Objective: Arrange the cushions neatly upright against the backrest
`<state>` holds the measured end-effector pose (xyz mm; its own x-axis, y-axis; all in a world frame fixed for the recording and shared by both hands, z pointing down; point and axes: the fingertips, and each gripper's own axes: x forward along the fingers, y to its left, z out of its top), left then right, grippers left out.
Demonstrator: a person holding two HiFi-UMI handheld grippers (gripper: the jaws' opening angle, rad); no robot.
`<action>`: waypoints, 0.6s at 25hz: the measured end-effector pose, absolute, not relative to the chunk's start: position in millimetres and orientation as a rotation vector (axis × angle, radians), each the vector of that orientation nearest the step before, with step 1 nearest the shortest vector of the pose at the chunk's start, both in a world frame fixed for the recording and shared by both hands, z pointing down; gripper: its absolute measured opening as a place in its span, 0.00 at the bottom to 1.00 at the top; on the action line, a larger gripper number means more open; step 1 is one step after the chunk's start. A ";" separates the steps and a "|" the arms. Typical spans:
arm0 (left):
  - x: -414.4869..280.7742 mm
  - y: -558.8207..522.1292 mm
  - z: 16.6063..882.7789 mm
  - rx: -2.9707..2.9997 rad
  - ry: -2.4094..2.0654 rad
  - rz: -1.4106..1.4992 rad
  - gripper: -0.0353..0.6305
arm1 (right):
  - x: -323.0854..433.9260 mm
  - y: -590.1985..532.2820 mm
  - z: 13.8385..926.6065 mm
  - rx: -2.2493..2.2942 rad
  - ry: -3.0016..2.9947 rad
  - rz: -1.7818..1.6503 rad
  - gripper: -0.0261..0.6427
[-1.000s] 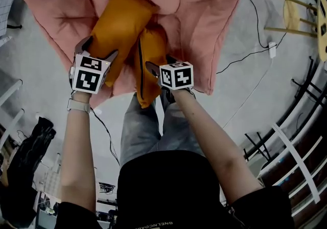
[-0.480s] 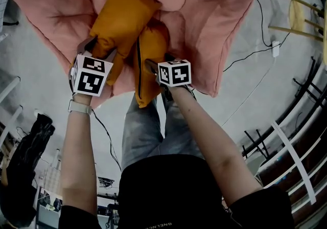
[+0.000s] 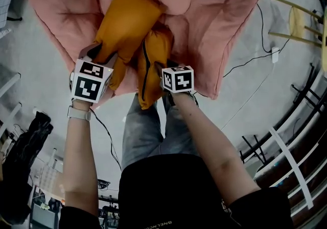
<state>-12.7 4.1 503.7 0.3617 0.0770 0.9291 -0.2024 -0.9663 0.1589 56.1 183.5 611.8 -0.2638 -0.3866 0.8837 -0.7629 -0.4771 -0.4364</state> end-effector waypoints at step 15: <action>-123.4 113.5 452.3 2.091 -0.334 1.460 0.39 | 105.6 202.5 540.1 1.860 -1.421 1.576 0.28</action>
